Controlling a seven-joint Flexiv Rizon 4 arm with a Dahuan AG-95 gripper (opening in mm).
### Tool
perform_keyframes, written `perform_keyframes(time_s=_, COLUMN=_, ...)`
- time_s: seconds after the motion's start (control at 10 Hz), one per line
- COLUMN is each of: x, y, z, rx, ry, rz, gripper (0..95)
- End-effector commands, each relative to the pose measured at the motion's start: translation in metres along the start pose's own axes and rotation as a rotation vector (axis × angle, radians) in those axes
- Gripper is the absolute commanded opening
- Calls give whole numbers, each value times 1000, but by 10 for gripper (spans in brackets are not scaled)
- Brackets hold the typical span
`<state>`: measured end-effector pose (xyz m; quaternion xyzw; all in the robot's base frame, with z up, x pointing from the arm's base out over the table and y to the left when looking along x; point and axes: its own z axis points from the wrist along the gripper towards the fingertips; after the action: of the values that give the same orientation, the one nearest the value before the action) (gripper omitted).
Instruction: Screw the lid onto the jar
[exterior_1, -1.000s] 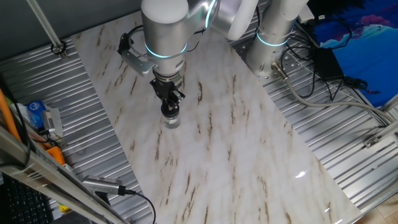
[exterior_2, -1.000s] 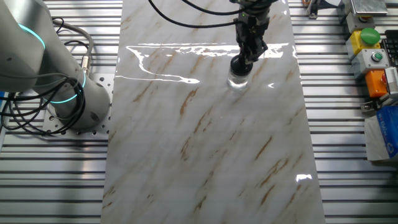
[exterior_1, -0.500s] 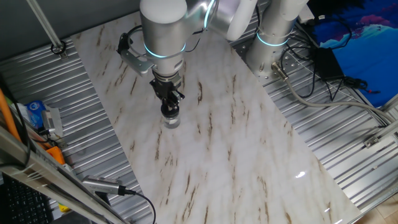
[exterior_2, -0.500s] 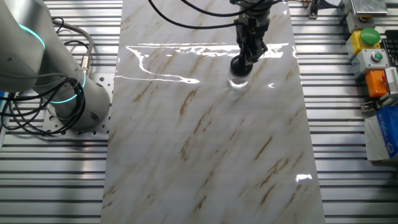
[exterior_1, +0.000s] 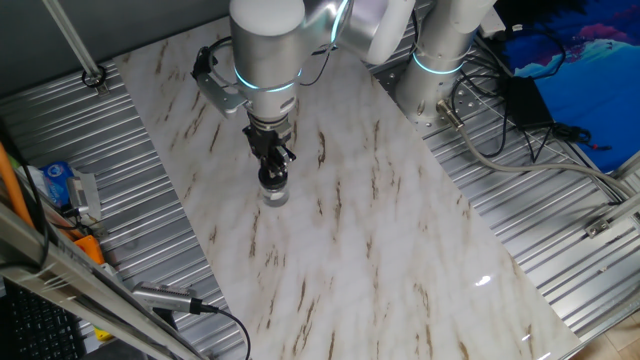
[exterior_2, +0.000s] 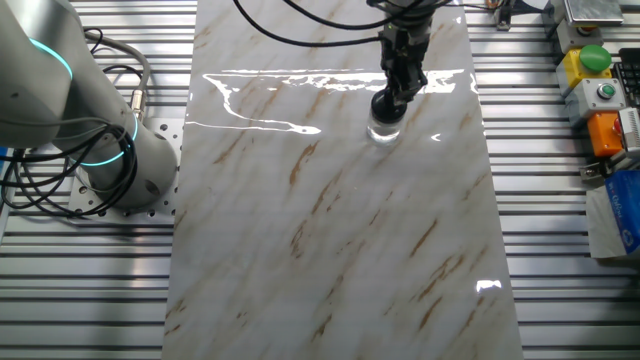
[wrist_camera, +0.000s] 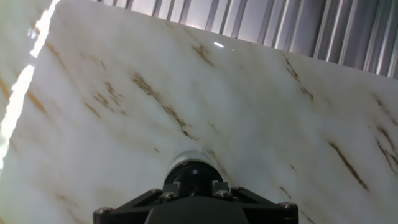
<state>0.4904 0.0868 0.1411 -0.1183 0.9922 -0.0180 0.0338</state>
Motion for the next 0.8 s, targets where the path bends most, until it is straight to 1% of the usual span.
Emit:
perform_keyframes(time_s=0.1, x=-1, y=0, z=1, rx=9, ry=-12, rz=55, gripper=0)
perform_keyframes(time_s=0.4, x=-1, y=0, z=1, rx=6, ry=-14, rz=63, gripper=0)
perform_keyframes(time_s=0.5, x=-1, y=0, z=1, rx=2, ry=-15, rz=62, gripper=190)
perform_keyframes(time_s=0.6, x=-1, y=0, z=1, rx=1, ry=-15, rz=55, gripper=190)
perform_keyframes(time_s=0.7, x=-1, y=0, z=1, rx=1, ry=-14, rz=30, gripper=380)
perform_keyframes(time_s=0.8, x=-1, y=0, z=1, rx=1, ry=-14, rz=25, gripper=380)
